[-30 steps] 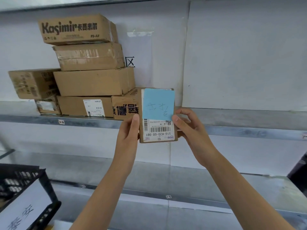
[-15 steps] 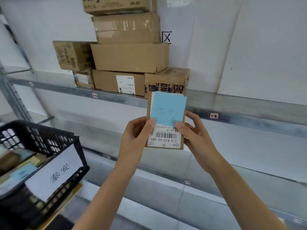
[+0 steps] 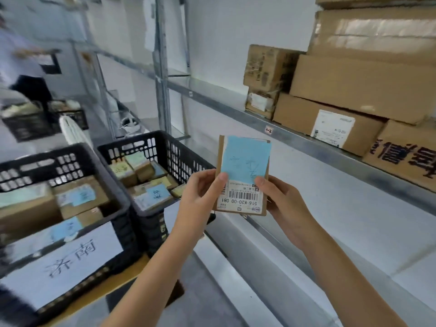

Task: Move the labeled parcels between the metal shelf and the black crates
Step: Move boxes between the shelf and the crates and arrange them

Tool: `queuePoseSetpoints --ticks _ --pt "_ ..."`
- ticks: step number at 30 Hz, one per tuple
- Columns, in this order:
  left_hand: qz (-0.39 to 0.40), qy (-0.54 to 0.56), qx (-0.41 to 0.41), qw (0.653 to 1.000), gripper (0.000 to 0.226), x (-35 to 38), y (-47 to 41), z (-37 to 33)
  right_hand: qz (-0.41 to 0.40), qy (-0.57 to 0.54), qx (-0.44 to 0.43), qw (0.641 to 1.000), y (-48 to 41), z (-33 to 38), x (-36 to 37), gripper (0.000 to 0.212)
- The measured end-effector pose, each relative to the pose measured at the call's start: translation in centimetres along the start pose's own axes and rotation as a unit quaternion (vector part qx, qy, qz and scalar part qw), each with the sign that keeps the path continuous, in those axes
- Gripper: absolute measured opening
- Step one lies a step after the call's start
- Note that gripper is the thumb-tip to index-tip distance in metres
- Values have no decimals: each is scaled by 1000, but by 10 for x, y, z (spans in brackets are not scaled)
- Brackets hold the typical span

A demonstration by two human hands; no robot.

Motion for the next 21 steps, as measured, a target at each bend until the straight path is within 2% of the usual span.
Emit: queuePoseSetpoints --ticks 5,12,18,21 --pt "-69 -20 -20 997 45 -84 -27 1 78 -24 34 996 -58 -26 80 37" --pt "-104 -87 -35 990 26 -167 -56 8 122 -9 58 991 -116 -54 152 46" --pt "-129 -131 -44 982 39 -205 -77 21 138 -10 106 985 -147 -84 186 50" --pt "-143 -132 -53 980 37 -219 -98 27 145 -16 123 982 -170 -96 197 50"
Point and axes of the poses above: each hand's wrist, its own y-axis away from the middle knuckle, its own x-axis out of the palm, z = x × y, the point moved 6 cm from there along -y, towards the middle knuckle, and after that the axes turned 6 degrees about -x, right-handed, at the moved point
